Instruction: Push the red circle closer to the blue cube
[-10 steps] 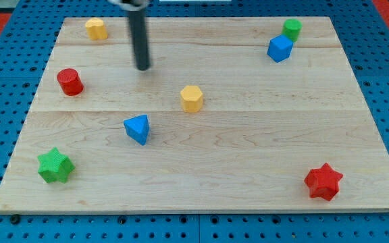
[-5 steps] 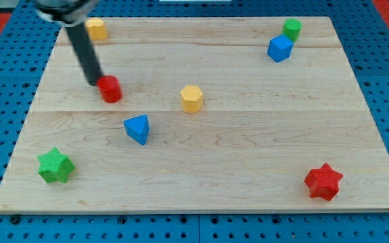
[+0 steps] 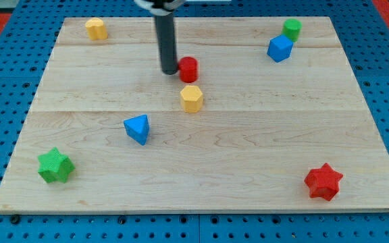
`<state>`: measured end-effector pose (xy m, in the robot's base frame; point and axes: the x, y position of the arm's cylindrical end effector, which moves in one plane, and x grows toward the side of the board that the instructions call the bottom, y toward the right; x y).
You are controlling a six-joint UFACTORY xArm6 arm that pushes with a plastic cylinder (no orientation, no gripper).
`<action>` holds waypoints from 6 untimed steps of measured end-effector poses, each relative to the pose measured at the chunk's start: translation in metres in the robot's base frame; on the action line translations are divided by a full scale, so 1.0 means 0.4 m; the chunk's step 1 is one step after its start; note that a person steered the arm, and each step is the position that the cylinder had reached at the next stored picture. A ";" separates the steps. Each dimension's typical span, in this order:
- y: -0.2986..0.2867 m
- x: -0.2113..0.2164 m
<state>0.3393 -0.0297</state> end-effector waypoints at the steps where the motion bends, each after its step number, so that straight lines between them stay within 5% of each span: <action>1: 0.164 -0.006; 3: 0.190 0.110; 6: 0.271 0.081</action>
